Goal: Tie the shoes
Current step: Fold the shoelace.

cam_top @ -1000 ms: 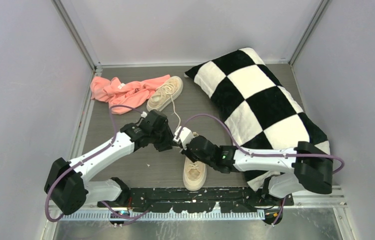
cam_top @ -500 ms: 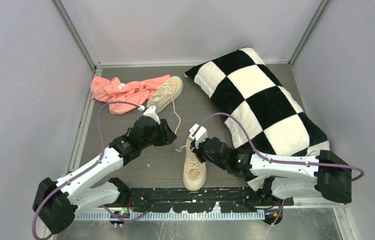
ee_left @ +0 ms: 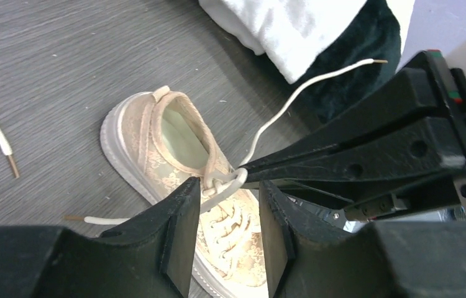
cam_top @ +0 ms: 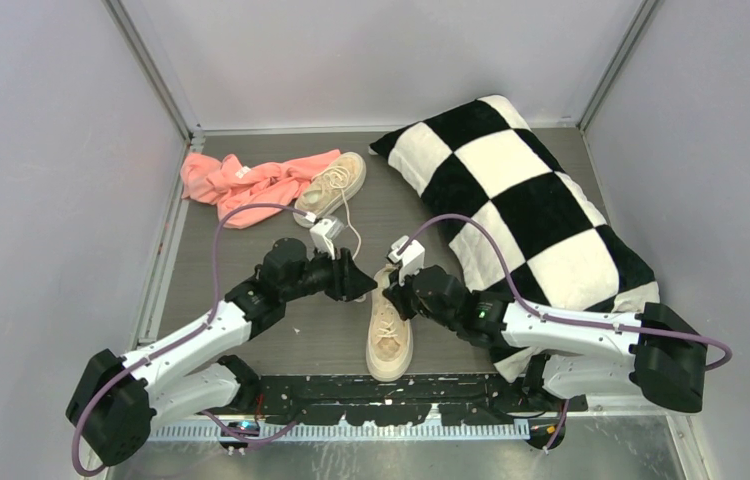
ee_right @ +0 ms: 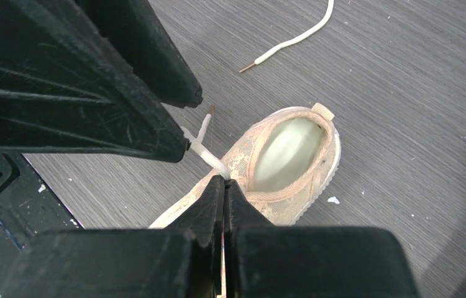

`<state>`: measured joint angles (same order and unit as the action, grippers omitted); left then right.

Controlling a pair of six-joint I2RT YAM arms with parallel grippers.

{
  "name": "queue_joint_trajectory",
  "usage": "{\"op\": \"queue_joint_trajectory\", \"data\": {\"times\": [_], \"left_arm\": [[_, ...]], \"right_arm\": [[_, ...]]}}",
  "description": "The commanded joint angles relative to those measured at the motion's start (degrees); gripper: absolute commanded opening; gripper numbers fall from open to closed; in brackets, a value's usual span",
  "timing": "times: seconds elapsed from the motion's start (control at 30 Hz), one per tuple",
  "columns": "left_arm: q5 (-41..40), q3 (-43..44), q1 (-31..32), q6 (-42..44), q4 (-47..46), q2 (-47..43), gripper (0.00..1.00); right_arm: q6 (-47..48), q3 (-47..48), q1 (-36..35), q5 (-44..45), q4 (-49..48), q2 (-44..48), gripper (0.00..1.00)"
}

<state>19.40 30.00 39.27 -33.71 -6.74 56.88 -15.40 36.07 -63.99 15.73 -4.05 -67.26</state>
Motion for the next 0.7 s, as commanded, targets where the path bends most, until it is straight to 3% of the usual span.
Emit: {"op": "queue_joint_trajectory", "data": {"times": [0.0,0.17,0.33,0.5,0.57,0.6,0.67], "left_arm": [[4.53,0.05,0.15,2.65,-3.74,0.91,0.4],[5.1,-1.18,0.15,1.4,-6.71,4.11,0.29],[4.1,-1.8,0.11,0.84,-8.44,5.97,0.25],[4.07,-0.88,0.12,1.26,-7.06,7.1,0.02],[3.72,-0.52,0.12,1.34,-5.87,7.63,0.0],[3.63,-0.27,0.11,1.35,-5.19,7.89,0.0],[3.28,-0.2,0.11,0.95,-4.82,8.37,0.0]], "right_arm": [[-2.34,1.13,0.87,-1.83,0.19,0.21,0.0],[-2.33,1.09,1.07,-2.16,0.77,0.6,0.01],[-2.55,0.92,1.28,-2.34,1.04,0.84,0.01],[-2.91,1.05,1.69,-2.53,1.42,1.3,0.01],[-3.34,1.44,2.13,-2.46,1.88,1.33,0.01],[-3.6,1.67,2.33,-2.08,2.24,1.42,0.03],[-3.93,2.13,2.63,-1.66,2.79,1.42,0.24]]}}
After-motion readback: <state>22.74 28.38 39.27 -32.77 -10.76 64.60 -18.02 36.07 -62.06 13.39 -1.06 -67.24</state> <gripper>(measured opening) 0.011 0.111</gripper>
